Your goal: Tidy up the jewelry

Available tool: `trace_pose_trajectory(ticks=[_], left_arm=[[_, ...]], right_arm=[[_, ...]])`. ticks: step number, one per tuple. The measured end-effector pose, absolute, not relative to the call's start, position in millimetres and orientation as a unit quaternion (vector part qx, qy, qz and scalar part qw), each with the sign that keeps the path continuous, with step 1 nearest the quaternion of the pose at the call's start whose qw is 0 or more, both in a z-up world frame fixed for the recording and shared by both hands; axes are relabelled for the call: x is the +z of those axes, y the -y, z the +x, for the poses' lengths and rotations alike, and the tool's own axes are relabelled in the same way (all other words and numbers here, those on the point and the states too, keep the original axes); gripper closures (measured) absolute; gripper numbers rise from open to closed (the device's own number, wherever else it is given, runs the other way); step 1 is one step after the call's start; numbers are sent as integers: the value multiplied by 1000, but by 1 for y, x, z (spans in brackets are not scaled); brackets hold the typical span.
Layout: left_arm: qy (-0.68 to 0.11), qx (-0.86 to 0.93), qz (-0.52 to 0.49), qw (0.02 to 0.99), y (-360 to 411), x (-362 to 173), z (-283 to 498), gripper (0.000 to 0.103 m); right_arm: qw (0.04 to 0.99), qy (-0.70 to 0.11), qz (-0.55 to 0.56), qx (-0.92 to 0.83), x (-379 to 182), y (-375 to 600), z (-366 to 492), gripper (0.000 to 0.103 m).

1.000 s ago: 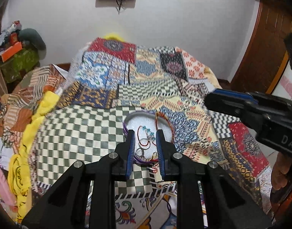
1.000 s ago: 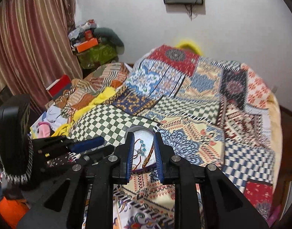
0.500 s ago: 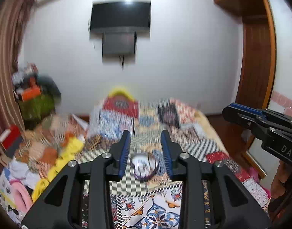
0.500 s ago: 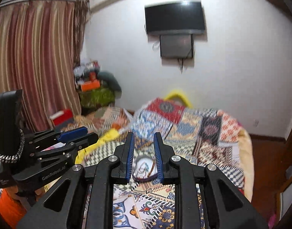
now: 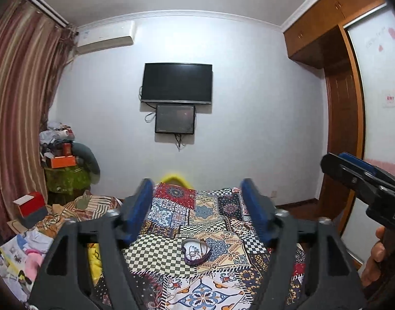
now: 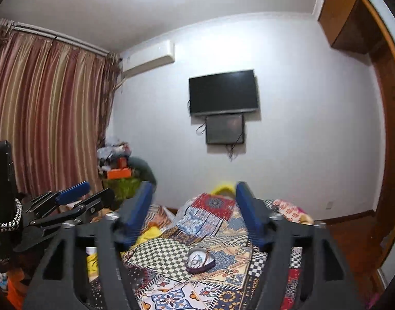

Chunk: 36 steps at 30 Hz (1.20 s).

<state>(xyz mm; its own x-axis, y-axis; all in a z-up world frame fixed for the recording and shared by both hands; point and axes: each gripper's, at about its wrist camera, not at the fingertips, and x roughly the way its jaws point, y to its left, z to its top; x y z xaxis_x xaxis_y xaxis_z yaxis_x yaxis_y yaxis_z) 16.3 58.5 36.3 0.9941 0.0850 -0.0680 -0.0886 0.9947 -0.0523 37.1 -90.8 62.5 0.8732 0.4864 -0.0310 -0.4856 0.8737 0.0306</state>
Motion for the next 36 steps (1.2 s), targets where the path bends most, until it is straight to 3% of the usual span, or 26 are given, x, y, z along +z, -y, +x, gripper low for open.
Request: trace_pose_trajectory(ticks=[2,5,7,36], left_arm=[[-29,50,-32,998,-60,34,13,11],[-30,60,-34,997,-60,31,8,9],[-35,64,-36,997,-60,31,5,9],[-52,72,-36,995,-55,23,-1,9]], right_arm=[[971,-18,9,240,60,89,35,19],[974,-17,13,224,57,87,33,5],[975,-19,15,220,56,88,31,1],[972,-58,12,229,42,104,23,1]])
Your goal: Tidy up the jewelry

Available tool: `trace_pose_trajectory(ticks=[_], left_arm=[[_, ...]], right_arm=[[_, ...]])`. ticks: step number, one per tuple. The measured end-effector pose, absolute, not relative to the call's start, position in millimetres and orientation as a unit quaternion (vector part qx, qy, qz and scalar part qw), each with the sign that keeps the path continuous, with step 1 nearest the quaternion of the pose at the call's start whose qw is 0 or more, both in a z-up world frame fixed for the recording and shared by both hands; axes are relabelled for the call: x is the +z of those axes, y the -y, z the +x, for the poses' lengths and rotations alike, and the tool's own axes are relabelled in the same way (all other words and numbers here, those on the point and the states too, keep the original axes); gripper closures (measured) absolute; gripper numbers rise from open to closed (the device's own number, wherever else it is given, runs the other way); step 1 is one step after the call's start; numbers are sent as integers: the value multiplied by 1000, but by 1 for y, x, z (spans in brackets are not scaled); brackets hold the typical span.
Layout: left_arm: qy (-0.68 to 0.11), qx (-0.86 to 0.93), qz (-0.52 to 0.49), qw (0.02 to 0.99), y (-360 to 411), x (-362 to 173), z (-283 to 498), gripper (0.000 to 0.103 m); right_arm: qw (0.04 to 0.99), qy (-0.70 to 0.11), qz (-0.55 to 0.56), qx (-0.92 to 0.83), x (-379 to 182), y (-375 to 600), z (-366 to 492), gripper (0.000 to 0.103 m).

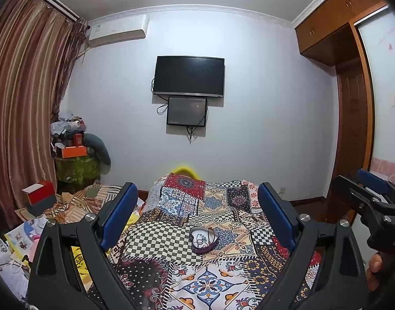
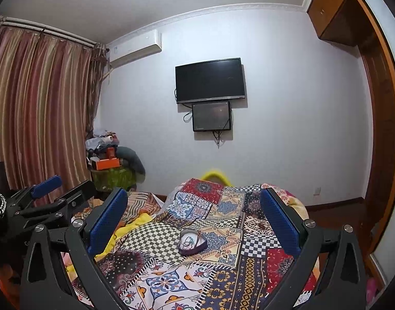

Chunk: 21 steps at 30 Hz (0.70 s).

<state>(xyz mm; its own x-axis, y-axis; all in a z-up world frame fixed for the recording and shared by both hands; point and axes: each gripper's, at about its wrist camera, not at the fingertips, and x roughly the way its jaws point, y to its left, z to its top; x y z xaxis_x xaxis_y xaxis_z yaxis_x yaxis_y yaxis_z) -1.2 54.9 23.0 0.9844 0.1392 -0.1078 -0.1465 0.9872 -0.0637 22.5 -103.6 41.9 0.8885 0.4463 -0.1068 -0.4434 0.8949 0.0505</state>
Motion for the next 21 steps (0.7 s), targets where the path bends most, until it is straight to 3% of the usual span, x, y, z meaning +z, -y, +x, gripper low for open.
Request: trace_pose_trajectory(ticks=[21], left_arm=[[-65,58,-36,996,-58,20,6,9]], right_arm=[[971,-71,13,228,42,104,24,1]])
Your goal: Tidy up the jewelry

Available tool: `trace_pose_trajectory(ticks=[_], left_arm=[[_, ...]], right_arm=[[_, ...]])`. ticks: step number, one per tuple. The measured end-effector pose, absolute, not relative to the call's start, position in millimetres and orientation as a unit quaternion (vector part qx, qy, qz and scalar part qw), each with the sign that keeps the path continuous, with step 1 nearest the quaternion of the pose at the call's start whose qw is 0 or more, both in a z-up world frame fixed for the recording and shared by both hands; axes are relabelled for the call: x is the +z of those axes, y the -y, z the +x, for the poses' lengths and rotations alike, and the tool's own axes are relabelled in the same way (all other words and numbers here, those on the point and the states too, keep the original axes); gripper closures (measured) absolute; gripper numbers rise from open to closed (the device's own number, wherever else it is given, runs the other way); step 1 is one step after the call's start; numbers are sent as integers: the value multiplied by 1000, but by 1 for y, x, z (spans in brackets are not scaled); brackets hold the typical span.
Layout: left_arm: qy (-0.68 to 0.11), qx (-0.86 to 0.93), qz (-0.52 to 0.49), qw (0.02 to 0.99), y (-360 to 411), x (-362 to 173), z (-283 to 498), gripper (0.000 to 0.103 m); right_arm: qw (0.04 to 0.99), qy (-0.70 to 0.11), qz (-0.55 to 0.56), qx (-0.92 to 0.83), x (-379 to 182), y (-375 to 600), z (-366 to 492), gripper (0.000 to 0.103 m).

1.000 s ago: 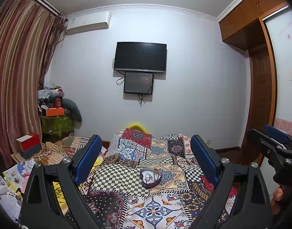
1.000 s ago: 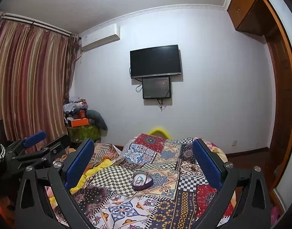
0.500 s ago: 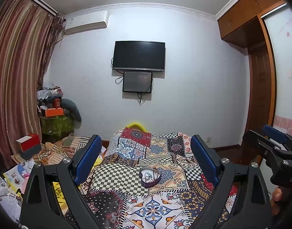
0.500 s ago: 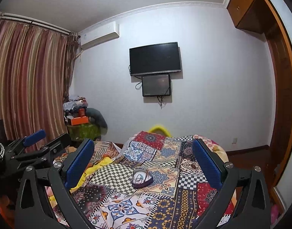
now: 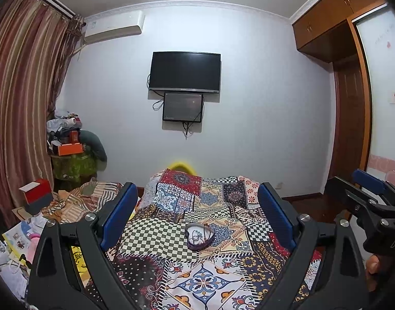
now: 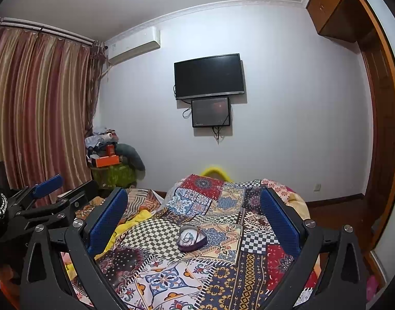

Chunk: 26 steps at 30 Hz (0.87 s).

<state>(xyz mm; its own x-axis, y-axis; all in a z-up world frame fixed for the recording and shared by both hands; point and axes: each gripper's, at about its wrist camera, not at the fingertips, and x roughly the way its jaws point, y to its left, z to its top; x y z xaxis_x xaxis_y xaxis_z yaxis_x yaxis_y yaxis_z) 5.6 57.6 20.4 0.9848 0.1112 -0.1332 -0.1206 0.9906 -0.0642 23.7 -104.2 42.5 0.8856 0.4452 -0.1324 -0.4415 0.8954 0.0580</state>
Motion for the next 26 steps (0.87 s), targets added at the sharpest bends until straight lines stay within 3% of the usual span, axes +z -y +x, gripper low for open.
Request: trace_pose_trajectory(ticks=[26], left_arm=[[-84,40,-27,995,-55,7,17,9]], right_arm=[[970,-90,20,225,33,105,36,1]])
